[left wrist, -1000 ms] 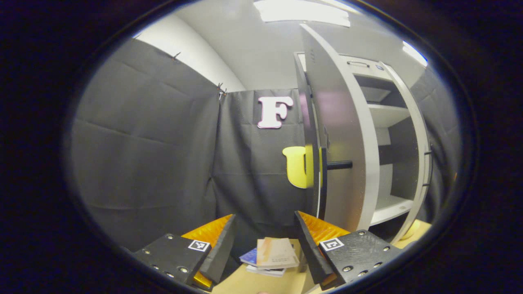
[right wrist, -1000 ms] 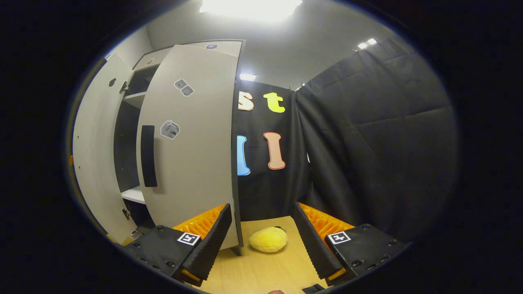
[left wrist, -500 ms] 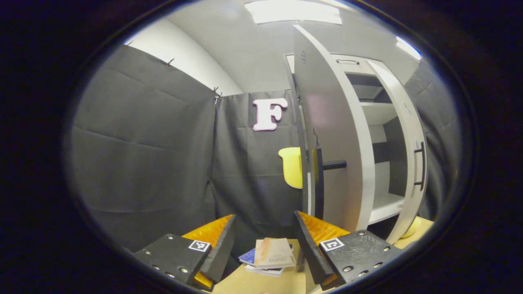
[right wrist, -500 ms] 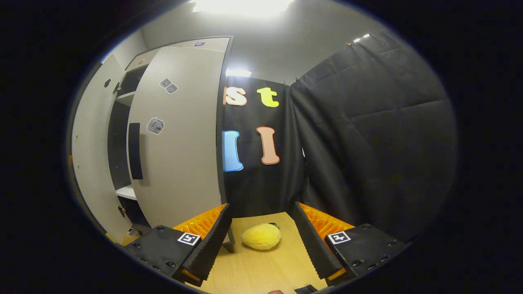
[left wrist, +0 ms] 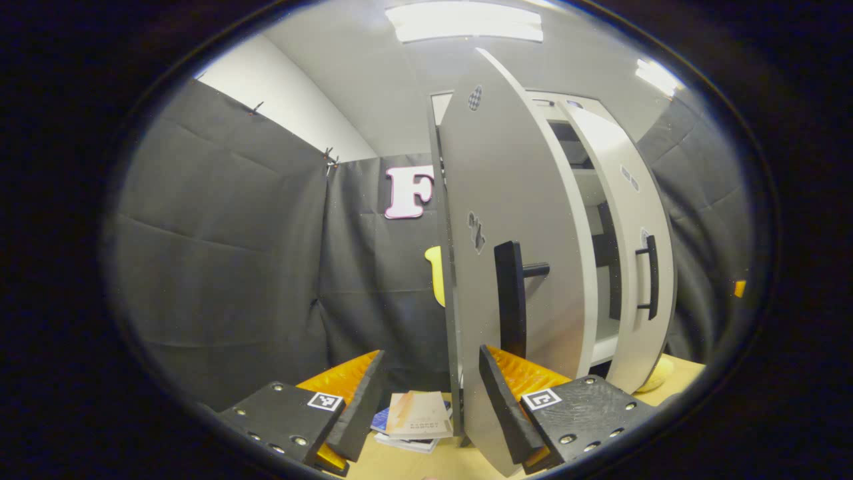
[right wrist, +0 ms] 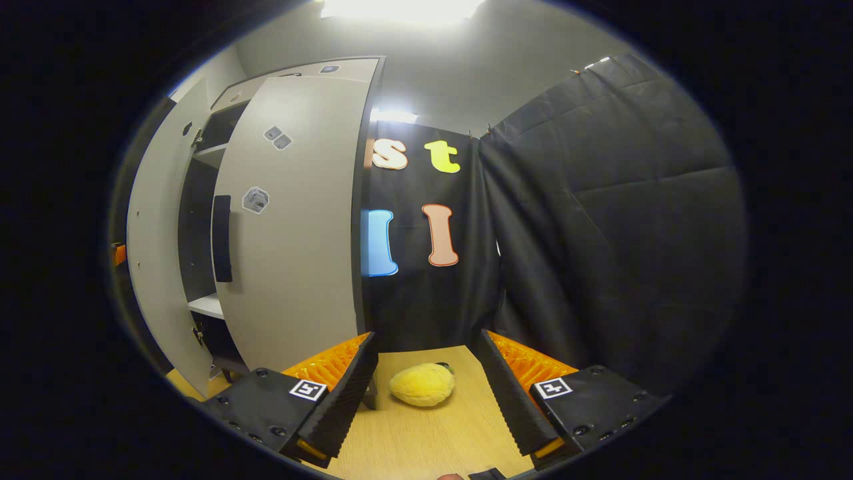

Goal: Grasp the bottle in the cabinet with the left hand and place it on the coaster, then close the right door with the right hand and the left door with the left hand.

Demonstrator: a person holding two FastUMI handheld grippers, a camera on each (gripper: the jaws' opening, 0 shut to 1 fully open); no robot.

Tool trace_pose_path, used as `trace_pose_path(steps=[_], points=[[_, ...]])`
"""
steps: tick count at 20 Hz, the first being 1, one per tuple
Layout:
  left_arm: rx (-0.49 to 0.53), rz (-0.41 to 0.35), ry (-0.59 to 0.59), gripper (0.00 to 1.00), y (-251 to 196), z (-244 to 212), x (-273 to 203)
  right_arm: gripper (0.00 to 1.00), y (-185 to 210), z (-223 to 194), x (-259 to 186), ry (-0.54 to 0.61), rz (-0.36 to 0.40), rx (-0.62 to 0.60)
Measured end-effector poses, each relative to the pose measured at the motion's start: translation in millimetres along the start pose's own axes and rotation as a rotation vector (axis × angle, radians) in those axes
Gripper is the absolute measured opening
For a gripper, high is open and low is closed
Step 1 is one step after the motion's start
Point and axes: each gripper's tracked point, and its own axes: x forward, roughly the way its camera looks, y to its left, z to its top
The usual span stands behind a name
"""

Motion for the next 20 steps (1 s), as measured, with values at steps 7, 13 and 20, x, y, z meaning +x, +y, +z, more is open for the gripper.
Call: trace_pose_path(steps=[7,13,20], points=[[-0.008,-0.063,-0.018,0.89,-62,3,13,0.97,-4,3,-5,-0.011,0.007,0.002],[0.002,-0.131,-0.014,0.89,-134,-4,31,0.97,-6,1,-14,-0.012,0.016,0.014],[0.019,-0.127,-0.031,0.89,-127,3,30,0.97,0,2,-15,-0.014,0.037,0.029]])
